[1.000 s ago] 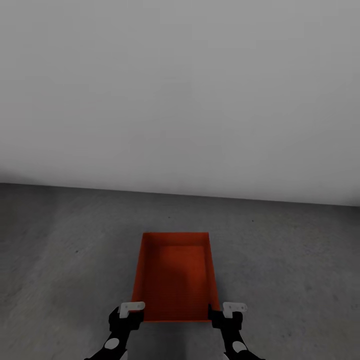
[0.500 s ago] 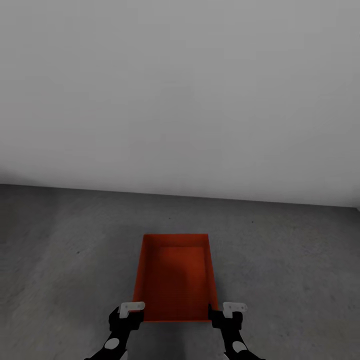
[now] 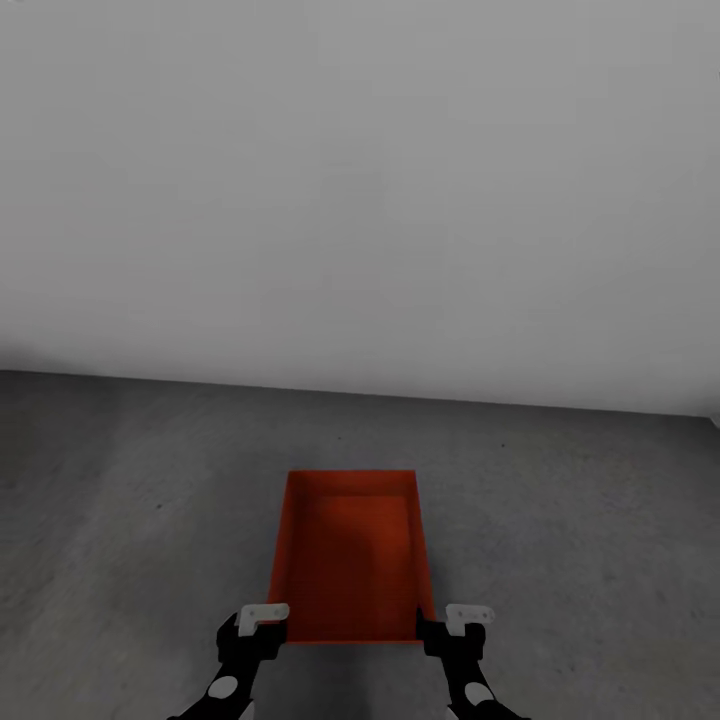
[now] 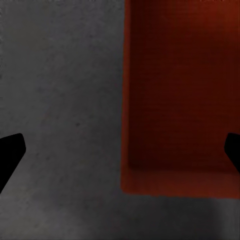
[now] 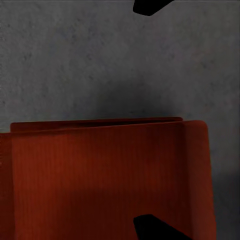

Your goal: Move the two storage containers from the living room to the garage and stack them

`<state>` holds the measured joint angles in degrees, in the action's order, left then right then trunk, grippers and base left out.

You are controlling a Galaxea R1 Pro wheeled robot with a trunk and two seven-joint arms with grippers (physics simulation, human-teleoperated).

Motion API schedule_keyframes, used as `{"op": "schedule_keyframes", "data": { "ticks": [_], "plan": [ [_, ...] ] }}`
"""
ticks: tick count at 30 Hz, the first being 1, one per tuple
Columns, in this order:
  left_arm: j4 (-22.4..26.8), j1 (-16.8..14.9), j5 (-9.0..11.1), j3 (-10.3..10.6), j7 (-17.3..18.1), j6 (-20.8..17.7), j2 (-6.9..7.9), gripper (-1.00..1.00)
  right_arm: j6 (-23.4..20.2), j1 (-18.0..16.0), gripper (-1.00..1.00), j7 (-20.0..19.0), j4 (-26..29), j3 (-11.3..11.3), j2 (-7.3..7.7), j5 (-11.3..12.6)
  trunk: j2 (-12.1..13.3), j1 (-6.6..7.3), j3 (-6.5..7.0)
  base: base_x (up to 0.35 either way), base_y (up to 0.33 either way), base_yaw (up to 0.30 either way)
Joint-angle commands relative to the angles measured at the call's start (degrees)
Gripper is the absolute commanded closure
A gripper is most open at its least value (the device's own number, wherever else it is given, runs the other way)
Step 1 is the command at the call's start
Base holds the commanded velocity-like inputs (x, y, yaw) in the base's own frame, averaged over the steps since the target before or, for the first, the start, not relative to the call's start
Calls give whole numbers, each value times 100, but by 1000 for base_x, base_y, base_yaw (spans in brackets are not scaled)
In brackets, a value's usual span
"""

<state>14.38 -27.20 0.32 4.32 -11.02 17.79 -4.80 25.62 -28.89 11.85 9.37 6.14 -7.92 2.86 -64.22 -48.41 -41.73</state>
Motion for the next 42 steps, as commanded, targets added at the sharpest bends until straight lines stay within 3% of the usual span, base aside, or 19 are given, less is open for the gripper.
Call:
{"op": "schedule_keyframes", "data": {
  "ticks": [1,42],
  "plan": [
    [-6,-2,3,46,-49,14,3,-100,14,-5,-100,37,-5,50,1,30,39,23,15,0,0,0],
    [-5,-3,0,50,-49,14,5,-100,14,-4,-100,37,-5,45,1,30,1683,923,751,0,0,0]
  ]
}}
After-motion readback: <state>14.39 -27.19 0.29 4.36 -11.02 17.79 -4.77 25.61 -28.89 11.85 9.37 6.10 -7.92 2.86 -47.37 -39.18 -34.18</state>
